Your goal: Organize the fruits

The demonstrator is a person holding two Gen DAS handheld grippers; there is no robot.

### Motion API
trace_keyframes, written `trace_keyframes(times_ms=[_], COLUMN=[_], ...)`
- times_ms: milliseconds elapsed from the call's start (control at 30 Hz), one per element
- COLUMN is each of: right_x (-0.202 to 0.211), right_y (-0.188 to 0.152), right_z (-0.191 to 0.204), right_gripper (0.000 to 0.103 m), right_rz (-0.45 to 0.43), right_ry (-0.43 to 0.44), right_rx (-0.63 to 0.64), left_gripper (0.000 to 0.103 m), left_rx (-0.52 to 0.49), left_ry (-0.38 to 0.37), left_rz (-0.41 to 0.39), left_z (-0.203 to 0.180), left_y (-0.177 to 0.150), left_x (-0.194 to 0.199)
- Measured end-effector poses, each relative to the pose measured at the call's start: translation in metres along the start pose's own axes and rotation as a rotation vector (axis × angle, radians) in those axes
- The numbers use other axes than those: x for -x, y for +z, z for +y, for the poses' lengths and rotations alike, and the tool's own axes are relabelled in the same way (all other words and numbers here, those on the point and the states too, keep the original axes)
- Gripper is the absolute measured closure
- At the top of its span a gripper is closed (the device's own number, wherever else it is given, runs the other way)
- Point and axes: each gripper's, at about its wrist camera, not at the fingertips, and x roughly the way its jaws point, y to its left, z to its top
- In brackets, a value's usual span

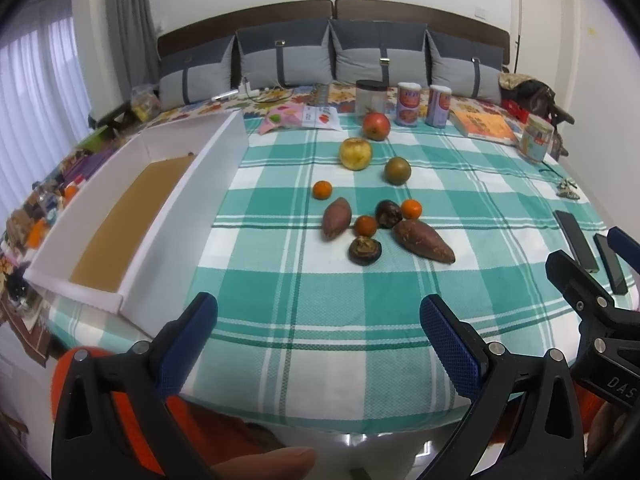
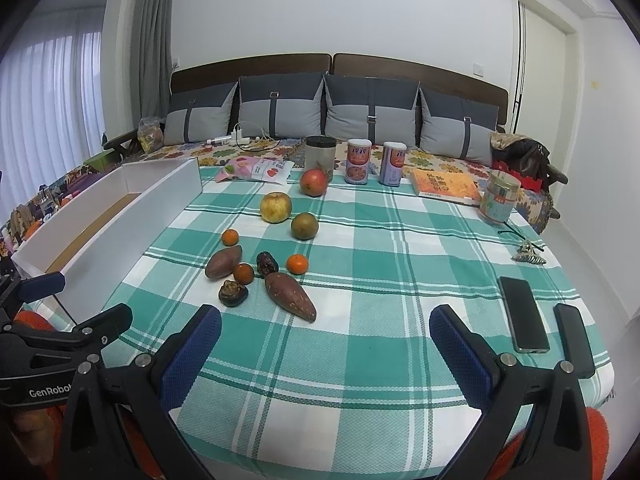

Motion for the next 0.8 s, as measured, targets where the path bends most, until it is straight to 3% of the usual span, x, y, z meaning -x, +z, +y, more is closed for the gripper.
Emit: trace_keyframes(times_ms=[800], right_x=[-0.0004], right_y=[-0.0003], right_z=[-0.0001], right_gripper=[0.000], right_rz=[-0.009], right_ry=[0.000], right_rx=[0.003], left_gripper=[0.001], left_rx=[-0.006], left_ry=[0.000], left_rz=[0.001], left_z=[-0.0018], left_y=[-0.0009], left_x=[0.0021])
